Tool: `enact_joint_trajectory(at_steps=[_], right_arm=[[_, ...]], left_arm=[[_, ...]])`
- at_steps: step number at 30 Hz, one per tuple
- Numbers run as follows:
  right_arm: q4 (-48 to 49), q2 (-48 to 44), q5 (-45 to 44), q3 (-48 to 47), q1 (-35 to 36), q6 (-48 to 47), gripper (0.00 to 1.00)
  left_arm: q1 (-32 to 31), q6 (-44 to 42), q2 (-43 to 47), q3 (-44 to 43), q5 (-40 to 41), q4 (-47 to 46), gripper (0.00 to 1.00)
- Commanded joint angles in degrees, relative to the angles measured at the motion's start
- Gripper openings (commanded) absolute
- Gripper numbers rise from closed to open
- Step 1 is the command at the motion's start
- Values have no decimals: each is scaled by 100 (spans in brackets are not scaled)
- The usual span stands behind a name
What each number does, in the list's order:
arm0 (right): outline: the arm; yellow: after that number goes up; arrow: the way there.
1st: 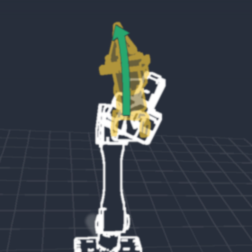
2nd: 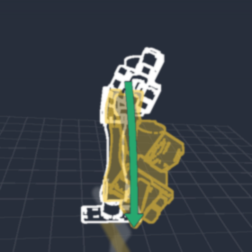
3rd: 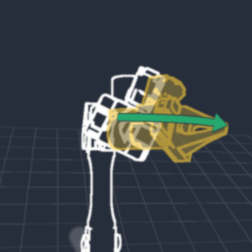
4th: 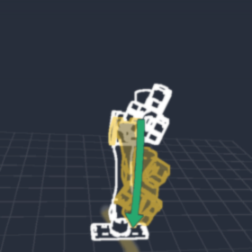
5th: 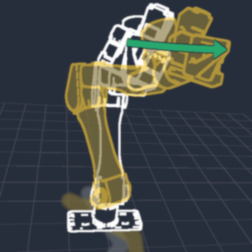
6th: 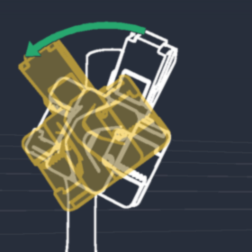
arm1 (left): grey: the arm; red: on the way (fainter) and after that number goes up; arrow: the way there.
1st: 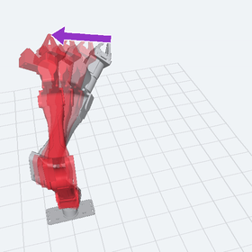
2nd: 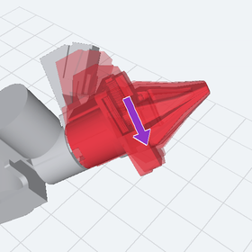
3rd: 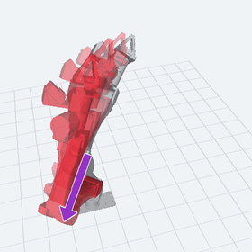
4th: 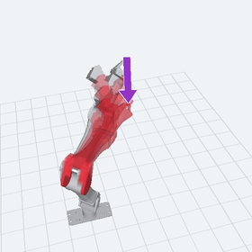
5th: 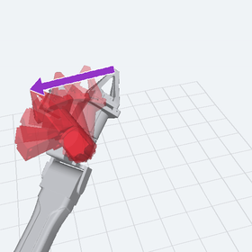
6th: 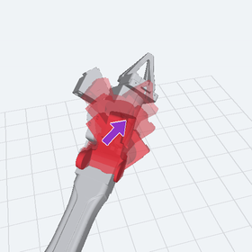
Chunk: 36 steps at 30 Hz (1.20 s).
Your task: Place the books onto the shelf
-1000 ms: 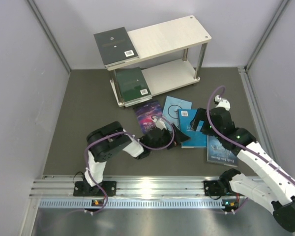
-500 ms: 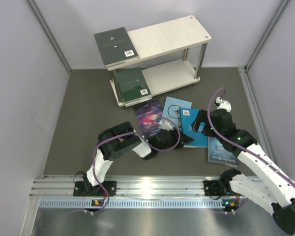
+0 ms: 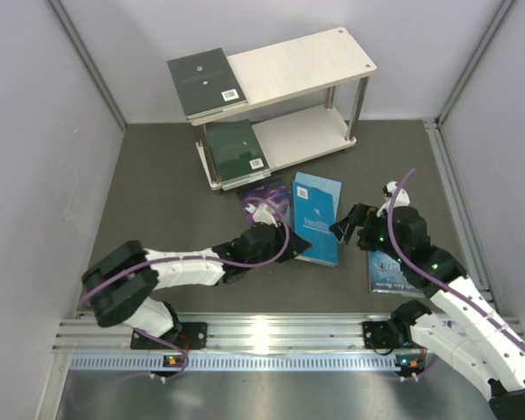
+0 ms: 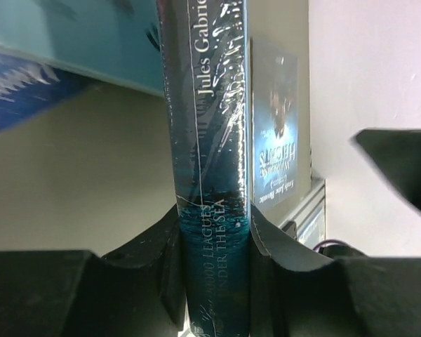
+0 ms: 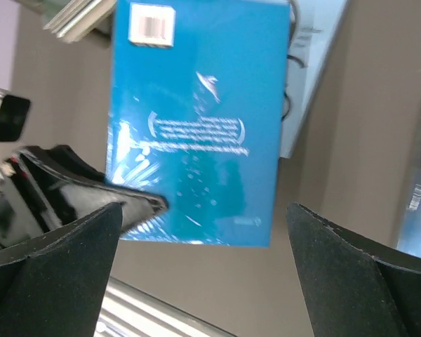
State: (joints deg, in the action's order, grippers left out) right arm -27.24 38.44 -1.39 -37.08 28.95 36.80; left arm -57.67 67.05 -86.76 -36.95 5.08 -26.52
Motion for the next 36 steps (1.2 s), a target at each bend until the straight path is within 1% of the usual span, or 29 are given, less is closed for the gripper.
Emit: enact_joint_trajectory(at_steps=[1,3,4,10,11,12,19,21,26,28,29,32,33,36], right_arm=[[972,15,673,209,-56,363,100],[1369,111,1155,437,-56,556,100],[1528,138,1254,499,-39,722,100],[2205,164,1474,772,14,1057,100],[2319,182,1536,807,14,1101,100],[2529,225,1641,860,14,1189,100],[3049,217,1765,983,76,1400,100],[3172,235,1879,1010,76,1497,100],[4014,340,2134,1133,172,1734,100],[4226,375,2178,1212,216,1875,100],[4515,384,2213,1282,242,1927,100],[4807,454,2248,1300,348,2042,100],[4825,550,2248,1291,374,2007,99],[5078,770,2353,1300,471,2042,85]], left_arm=[[142,-333,1185,3,406,-564,0],[142,-324,1424,82,336,-600,0],[142,-324,1538,100,301,-600,0],[159,-236,2400,425,511,-564,0],[168,-218,2566,486,537,-686,0],[194,-183,2629,565,520,-740,0],[239,19,3208,698,441,-995,0],[239,80,3279,768,424,-1240,0],[282,282,3350,909,222,-2031,0],[291,353,3376,926,186,-2207,0],[291,362,3394,918,186,-2225,0],[291,344,3438,900,195,-2173,0],[291,344,3447,909,195,-2164,0],[291,370,3464,979,221,-2208,0]])
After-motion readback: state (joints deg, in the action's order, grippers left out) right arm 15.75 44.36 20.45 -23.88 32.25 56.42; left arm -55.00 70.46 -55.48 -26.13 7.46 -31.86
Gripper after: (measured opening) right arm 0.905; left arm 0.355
